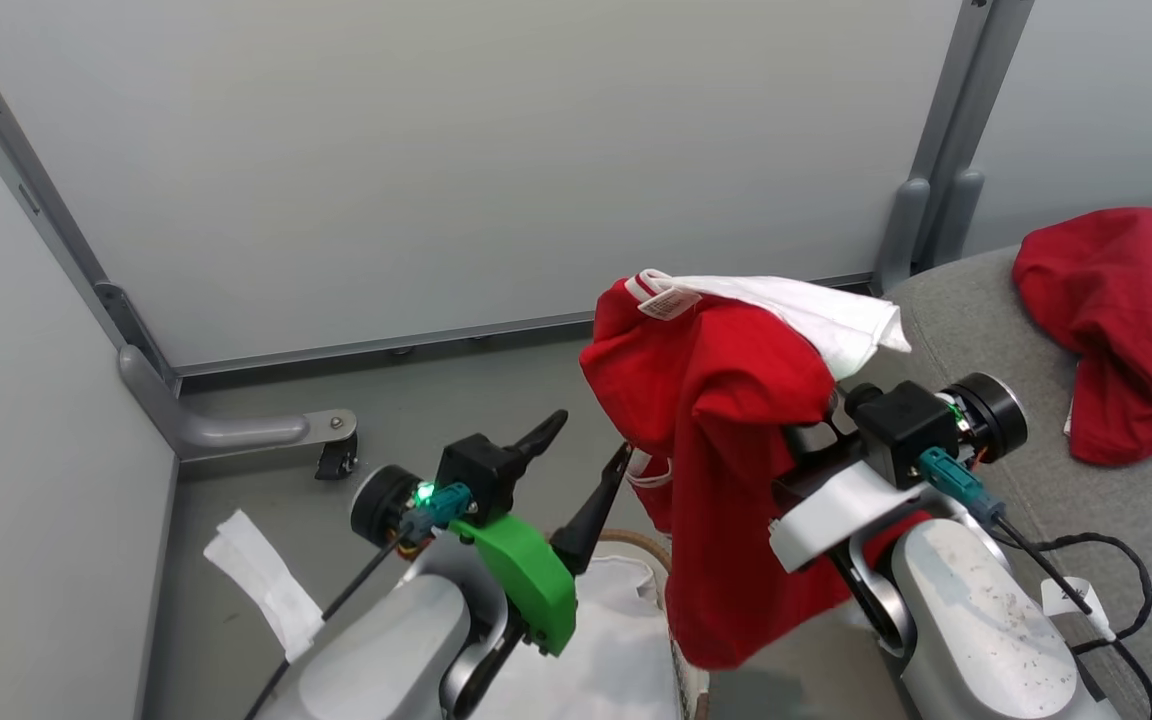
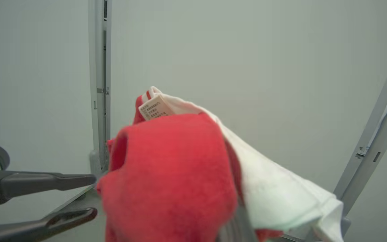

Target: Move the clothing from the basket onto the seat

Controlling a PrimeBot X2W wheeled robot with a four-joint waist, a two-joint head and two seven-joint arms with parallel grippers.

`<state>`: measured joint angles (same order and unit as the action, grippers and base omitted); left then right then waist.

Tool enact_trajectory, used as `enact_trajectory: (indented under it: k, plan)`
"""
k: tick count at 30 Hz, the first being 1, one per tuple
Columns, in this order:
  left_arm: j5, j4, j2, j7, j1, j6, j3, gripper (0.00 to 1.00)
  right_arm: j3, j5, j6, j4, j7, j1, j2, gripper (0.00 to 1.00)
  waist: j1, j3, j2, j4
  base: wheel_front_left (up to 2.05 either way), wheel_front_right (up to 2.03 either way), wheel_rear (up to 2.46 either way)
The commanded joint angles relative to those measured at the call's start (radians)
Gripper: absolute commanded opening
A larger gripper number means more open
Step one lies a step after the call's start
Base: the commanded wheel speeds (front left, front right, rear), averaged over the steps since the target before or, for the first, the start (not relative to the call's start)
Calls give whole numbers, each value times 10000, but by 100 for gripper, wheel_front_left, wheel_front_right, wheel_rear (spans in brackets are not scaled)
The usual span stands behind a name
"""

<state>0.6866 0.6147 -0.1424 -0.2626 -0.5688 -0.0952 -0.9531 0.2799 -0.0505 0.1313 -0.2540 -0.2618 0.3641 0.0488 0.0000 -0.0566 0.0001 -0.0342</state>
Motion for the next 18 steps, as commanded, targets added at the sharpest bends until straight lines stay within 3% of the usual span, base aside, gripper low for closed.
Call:
enact_trajectory:
  k: [1, 9, 18]
  plan:
    - [-136, -41, 44, -26, 412, 10, 149, 100, -78, 93, -11, 12, -49, -134, 30, 0, 0, 34, -1, -23, 0, 0, 0]
    - [-1054, -380, 285, -19, 1337, -117, 1080, 100, -589, 346, -11, -28, -49, -127, 33, 0, 0, 203, -1, -393, 0, 0, 0]
    - [-1973, -1079, 603, -21, 1842, -210, 2092, 100, -1374, 998, -12, -24, -49, 206, 34, 0, 0, 507, -1, -1945, 0, 0, 0]
